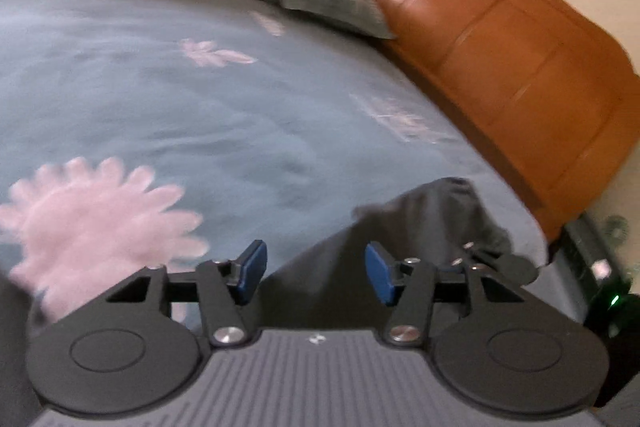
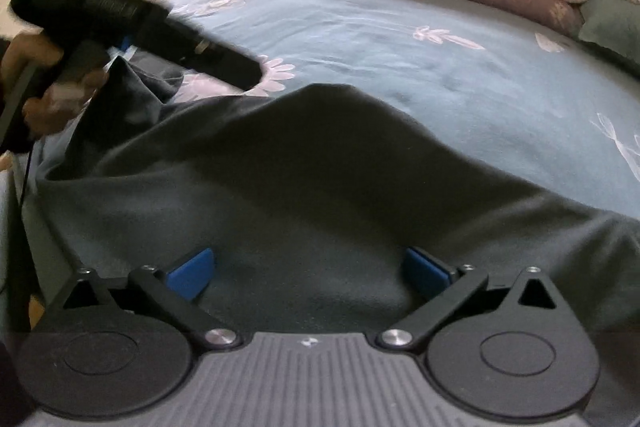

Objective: Fold clothes

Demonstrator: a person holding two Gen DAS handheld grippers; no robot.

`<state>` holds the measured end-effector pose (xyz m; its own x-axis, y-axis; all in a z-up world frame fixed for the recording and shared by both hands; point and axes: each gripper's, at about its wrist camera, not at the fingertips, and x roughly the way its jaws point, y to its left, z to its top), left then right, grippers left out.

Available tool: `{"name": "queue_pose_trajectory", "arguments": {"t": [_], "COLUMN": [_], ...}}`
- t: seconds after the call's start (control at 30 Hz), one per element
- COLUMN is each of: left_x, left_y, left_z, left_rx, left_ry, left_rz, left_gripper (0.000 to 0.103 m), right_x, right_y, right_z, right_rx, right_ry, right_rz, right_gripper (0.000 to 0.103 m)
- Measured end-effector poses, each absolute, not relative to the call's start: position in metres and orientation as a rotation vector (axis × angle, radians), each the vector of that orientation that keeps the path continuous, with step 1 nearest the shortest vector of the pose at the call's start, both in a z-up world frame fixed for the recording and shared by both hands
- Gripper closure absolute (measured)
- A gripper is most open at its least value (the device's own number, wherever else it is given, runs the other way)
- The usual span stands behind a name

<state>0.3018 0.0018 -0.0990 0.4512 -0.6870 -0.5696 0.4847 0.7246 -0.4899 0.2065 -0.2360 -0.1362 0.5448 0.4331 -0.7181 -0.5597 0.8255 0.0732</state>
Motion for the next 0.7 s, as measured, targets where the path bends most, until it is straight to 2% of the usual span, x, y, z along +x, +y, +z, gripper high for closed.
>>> {"name": "queue_pose_trajectory", "arguments": {"t": [0.13, 0.47, 0.7], "left_x": [0.327, 0.302, 0.333], "left_y": [-0.022, -0.057, -0.053], "left_z": [-0.107, -0.114, -0.127], "left_rx": [-0.265, -0.179, -0.412], "left_ry": [0.876, 0.976, 1.007], "left_rz": [-0.839, -1.042, -0.961], "left_gripper": [0.046, 0.042, 0.035], "right_x": [0.206, 0.202, 0.197], "right_y": [-0.238, -0.239, -0.238], "right_z": [-0.136, -0.139, -0.140], "right_rx": [-0.159, -0.157, -0.164], "right_ry": [0.794, 0.771, 0.761], "right_rz": [0.592, 0.589, 0.580], "right_gripper": [0.000, 0.000, 0.000]}}
